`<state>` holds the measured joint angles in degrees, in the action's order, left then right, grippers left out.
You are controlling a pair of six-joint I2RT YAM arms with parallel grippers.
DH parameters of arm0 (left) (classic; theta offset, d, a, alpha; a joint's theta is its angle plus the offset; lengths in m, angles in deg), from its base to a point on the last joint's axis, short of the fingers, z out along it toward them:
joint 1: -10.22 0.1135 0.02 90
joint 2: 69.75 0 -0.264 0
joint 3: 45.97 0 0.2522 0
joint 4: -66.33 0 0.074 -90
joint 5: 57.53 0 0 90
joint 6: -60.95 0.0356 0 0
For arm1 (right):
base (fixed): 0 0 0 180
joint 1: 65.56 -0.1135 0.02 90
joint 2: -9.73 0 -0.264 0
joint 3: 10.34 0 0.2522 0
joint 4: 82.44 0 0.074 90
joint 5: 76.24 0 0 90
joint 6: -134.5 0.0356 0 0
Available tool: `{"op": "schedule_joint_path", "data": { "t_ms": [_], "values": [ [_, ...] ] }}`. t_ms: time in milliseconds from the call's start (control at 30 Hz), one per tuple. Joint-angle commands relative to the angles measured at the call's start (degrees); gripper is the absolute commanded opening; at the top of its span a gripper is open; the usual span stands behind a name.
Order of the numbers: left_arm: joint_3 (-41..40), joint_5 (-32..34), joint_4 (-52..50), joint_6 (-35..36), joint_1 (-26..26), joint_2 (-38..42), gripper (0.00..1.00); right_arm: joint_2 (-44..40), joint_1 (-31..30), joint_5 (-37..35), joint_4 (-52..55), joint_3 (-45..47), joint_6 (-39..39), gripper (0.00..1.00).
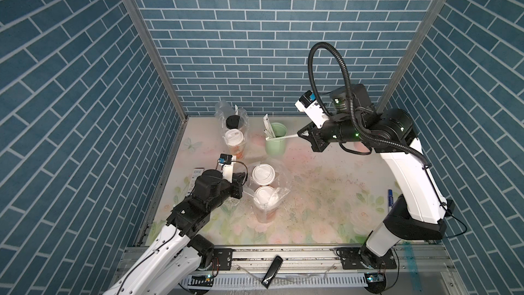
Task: Pack milk tea into plastic carrier bags
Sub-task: Pick up the straw from the container, then place the straw in the plastic carrier bag.
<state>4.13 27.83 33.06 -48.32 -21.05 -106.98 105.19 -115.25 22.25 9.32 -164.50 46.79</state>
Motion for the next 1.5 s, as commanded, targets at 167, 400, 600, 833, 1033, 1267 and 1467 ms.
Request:
{"op": "schedule_joint_path", "data": {
  "t_ms": [167, 400, 600, 833, 1033, 1267, 1467],
  "values": [
    [1.0, 2.2, -1.0, -0.1, -0.1, 0.4, 0.00, 5.6, -3.2, 8.0, 10.2, -7.7, -2.1, 0.00],
    [1.5, 1.7, -0.4, 0.0, 0.0, -0.3, 0.00, 5.5, -5.0, 6.8, 12.1, -5.3, -0.7, 0.00],
    [1.0, 1.7, 0.7, -0.2, 0.0, -0.6, 0.00, 8.7, -5.5, 8.6, 12.6, -7.2, -1.7, 0.00],
    [1.5, 2.0, 0.9, -0.2, -0.1, -1.4, 0.00, 9.6, -5.5, 9.6, 12.1, -6.7, -3.4, 0.00],
    [1.7, 1.2, 1.1, 0.1, -0.1, -1.0, 0.00, 12.9, -5.5, 3.7, 10.6, -9.0, -2.8, 0.00],
    [1.7, 0.0, 2.2, 0.7, 0.0, -0.2, 0.00, 17.2, -5.5, -0.7, 8.7, -11.5, -2.5, 0.00],
    [1.6, -1.7, 3.5, 1.6, 0.0, -0.3, 0.00, 18.6, -5.5, -2.4, 8.3, -12.2, -2.0, 0.00]
  ]
}}
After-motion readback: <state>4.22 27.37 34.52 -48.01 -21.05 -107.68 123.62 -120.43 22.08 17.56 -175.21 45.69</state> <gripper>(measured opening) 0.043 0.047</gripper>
